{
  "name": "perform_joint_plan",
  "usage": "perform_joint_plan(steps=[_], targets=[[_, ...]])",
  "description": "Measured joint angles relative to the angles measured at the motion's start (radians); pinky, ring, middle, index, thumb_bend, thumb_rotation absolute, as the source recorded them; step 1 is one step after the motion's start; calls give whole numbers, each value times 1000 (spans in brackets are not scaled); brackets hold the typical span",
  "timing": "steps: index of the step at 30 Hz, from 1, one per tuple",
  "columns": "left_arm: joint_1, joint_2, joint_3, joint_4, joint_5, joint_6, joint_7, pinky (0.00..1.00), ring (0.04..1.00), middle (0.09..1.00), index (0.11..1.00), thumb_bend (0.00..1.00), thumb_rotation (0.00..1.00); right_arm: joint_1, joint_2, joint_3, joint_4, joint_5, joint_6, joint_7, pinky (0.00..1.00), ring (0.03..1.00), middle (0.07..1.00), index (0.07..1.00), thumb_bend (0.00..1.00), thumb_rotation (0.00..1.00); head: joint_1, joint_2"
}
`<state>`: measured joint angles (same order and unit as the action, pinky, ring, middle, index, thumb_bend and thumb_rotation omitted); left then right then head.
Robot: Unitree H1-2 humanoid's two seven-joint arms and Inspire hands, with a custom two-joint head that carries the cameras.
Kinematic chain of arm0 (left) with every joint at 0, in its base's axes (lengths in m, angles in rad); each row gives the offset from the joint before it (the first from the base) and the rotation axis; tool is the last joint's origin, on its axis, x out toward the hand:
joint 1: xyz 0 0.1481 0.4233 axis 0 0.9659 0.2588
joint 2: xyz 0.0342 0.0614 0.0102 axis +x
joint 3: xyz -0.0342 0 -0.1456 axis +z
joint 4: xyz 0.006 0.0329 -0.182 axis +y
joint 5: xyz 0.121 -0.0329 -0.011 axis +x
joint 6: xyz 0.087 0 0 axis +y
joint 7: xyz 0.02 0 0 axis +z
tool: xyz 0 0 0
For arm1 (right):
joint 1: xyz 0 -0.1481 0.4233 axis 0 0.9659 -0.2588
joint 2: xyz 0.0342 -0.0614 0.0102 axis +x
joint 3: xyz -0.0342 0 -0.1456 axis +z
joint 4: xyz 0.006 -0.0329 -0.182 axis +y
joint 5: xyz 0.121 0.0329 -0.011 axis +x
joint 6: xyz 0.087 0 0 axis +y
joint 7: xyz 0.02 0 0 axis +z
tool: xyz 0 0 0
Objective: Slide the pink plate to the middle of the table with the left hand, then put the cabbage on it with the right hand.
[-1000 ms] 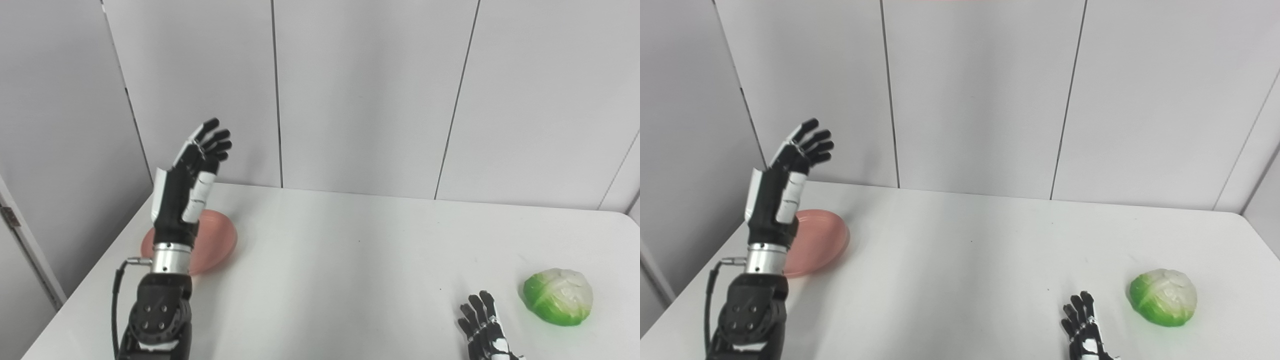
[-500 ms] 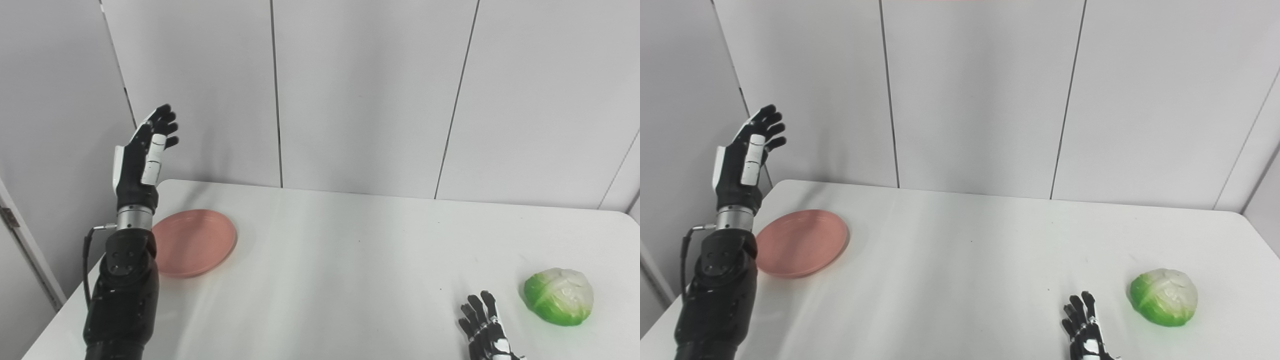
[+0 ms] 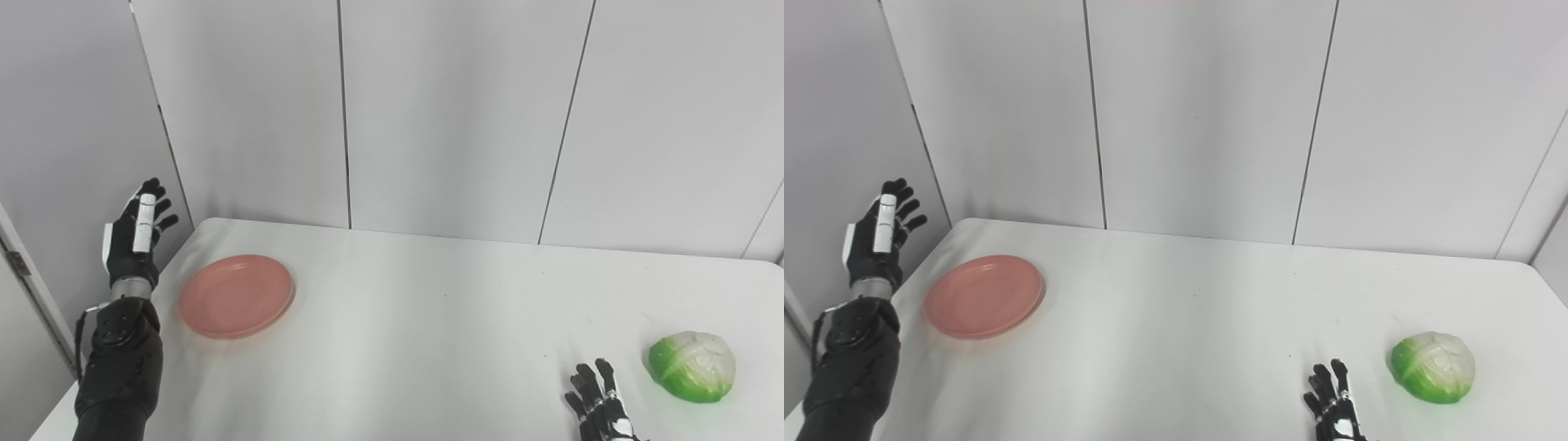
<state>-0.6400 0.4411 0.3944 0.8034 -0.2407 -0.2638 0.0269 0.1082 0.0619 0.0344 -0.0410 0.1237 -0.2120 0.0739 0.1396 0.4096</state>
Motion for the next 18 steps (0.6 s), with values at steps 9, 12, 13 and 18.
perform_joint_plan(steps=[9, 12, 13, 18], targets=[[-43, 4, 7, 184, -54, -43, -52, 794, 835, 825, 797, 810, 783, 4, 0, 3, -13, -13, 11, -5, 903, 933, 930, 983, 735, 1000, -8, 20], [-42, 7, 0, 214, -54, -44, -55, 759, 809, 812, 787, 819, 783, 5, 0, 4, -18, -14, 12, -7, 893, 926, 925, 978, 739, 1000, -11, 25], [-41, 8, -4, 221, -53, -44, -55, 747, 803, 813, 788, 820, 786, 6, 0, 4, -20, -14, 15, -8, 891, 925, 924, 977, 740, 1000, -12, 28], [-31, 8, -31, 234, -45, -45, -55, 731, 790, 806, 788, 839, 801, 7, 0, 6, -30, -13, 34, -9, 889, 923, 923, 974, 740, 1000, -15, 34]])
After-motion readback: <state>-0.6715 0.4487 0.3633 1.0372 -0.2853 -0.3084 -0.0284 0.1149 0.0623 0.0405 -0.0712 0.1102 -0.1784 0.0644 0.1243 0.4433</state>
